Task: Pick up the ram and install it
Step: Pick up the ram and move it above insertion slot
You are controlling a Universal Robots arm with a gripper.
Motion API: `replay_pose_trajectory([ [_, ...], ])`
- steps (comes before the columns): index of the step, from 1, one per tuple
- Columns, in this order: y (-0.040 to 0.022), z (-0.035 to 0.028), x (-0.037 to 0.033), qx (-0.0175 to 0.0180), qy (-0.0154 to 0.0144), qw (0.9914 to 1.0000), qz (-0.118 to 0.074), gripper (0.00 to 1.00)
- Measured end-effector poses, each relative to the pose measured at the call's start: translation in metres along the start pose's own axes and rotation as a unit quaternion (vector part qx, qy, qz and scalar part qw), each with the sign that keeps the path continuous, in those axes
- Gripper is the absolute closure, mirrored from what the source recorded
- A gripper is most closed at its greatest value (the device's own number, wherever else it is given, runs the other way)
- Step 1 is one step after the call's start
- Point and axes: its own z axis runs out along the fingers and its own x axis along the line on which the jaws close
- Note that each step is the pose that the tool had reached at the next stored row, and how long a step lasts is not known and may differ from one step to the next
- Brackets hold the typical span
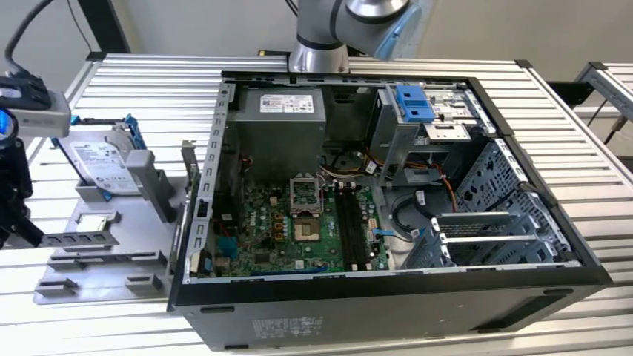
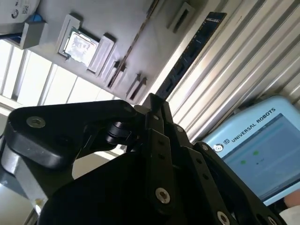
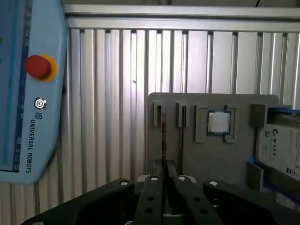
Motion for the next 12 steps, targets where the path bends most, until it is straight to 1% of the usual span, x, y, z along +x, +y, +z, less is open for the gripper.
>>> replay_pose_trajectory([
  [12, 0.0007, -0.0549, -0.0006, 0.0, 0.0, 1.0, 0.0, 1.0],
])
